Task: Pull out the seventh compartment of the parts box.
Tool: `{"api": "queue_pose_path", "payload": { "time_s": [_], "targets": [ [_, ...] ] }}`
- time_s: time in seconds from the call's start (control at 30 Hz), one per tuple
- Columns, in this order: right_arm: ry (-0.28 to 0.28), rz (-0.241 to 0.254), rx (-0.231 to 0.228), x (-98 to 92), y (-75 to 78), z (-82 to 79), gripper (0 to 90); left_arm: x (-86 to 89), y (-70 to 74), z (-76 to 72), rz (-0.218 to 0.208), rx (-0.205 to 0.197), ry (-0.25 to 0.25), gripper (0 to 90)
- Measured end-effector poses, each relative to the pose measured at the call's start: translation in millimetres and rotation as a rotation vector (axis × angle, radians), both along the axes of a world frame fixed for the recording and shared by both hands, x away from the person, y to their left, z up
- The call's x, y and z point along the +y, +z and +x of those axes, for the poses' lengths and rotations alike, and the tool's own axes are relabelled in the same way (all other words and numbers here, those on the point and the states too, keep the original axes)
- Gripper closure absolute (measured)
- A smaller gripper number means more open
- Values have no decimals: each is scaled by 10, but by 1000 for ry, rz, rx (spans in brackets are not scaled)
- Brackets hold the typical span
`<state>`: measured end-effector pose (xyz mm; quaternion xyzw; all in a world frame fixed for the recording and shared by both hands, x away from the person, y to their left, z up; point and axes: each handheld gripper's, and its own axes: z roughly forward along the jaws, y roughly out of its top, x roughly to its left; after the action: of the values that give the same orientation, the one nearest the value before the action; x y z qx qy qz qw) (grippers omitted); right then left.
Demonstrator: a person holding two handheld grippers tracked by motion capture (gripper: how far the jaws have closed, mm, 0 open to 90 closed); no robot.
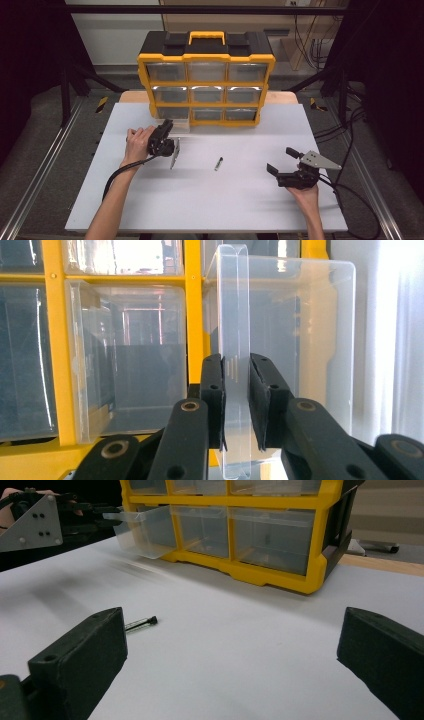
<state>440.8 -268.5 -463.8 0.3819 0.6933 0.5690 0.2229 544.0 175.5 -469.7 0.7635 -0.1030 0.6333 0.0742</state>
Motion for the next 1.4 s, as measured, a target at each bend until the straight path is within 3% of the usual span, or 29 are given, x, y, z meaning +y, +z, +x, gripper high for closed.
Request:
{"api": "queue_pose_path", "payload": {
  "time_s": [1.4],
  "targets": [
    [1,-3,-7,0,3,1,4,51,-5,-204,-7,-12,-16,772]
  ]
}}
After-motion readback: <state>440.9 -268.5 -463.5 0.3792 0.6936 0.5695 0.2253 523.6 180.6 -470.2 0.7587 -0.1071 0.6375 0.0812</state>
